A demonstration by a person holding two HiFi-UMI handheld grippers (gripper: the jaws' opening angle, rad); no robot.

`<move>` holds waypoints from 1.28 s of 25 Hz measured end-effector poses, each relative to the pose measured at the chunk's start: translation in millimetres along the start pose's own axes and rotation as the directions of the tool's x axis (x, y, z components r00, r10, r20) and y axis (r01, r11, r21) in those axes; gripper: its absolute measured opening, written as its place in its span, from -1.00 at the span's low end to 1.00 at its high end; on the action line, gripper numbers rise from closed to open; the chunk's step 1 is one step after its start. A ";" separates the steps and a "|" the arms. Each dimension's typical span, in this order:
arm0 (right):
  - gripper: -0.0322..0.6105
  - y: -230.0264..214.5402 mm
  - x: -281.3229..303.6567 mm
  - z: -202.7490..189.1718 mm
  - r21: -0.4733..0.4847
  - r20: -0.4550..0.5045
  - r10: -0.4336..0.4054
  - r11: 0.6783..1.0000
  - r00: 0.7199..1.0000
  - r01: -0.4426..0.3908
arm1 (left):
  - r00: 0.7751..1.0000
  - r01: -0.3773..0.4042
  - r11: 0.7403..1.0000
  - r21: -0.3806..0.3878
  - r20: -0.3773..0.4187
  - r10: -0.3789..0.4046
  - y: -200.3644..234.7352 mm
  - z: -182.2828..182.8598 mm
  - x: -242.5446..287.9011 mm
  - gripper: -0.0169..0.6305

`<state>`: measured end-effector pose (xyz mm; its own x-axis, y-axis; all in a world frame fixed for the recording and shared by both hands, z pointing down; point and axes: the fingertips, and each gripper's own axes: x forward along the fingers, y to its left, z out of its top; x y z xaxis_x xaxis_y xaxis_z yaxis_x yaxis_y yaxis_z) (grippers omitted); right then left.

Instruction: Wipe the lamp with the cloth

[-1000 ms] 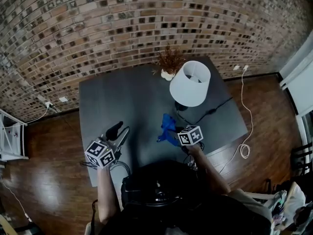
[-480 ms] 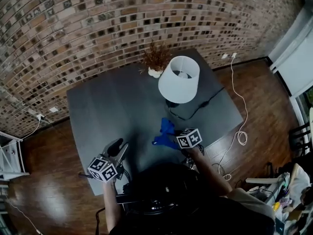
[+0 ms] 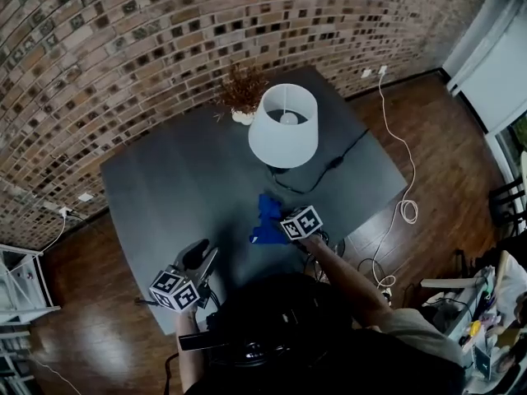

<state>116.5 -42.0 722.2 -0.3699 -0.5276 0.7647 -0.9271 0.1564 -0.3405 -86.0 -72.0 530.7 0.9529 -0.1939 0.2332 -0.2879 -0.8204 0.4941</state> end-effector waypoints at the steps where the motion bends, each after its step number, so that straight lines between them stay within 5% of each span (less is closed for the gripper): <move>1: -0.56 -5.0 3.1 -2.9 -0.025 -0.025 -0.022 0.999 0.999 0.022 | 1.000 0.000 1.000 -0.001 -0.003 0.000 -1.8 0.3 1.9 -0.52; 3: -0.50 -14.0 5.0 -5.8 -0.060 -0.062 -0.069 0.996 0.996 0.065 | 1.000 0.000 1.000 -0.001 -0.008 0.000 -3.6 1.2 4.8 -0.52; 6: -0.12 -26.2 -2.7 -6.0 -0.057 -0.068 -0.116 0.992 0.991 0.112 | 1.000 -0.003 1.000 -0.004 -0.012 0.003 -6.1 1.9 7.3 -0.52; 8: -0.10 -29.6 -12.2 -12.7 -0.015 -0.054 -0.111 0.994 0.992 0.111 | 1.000 -0.015 1.000 -0.019 -0.014 0.015 -8.6 -1.0 3.4 -0.52; 15: -0.13 -63.3 -82.7 15.3 0.181 0.212 -0.161 0.976 0.964 0.123 | 0.999 -0.009 0.998 -0.064 0.037 0.011 5.8 13.5 14.2 -0.52; 18: -0.22 -53.4 -127.6 46.2 0.255 0.446 -0.125 0.967 0.886 0.008 | 0.997 0.001 0.993 -0.115 0.074 0.008 6.3 17.9 10.6 -0.52; 23: -0.37 -30.5 -198.9 104.8 0.295 0.762 -0.050 0.915 0.646 -0.276 | 0.989 0.040 0.985 -0.170 0.145 -0.015 6.1 29.1 10.7 -0.52; 25: -0.37 -16.1 -215.0 120.8 0.251 0.791 -0.026 0.925 0.611 -0.285 | 0.988 0.051 0.984 -0.169 0.155 -0.025 4.9 30.9 10.3 -0.52; 29: -0.37 22.8 -241.3 151.6 0.127 0.809 0.039 0.963 0.587 -0.240 | 0.985 0.059 0.983 -0.172 0.173 -0.029 4.7 34.1 6.7 -0.52; 32: -0.37 57.4 -269.3 175.0 0.001 0.843 0.115 0.976 0.525 -0.216 | 0.984 0.053 0.983 -0.176 0.178 -0.022 6.6 32.5 3.1 -0.52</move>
<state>173.4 -37.1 401.0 -0.2499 -0.9632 -0.0990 -0.8254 0.2654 -0.4983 -81.9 -95.5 507.5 0.9607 -0.2686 0.0701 -0.2490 -0.7217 0.6458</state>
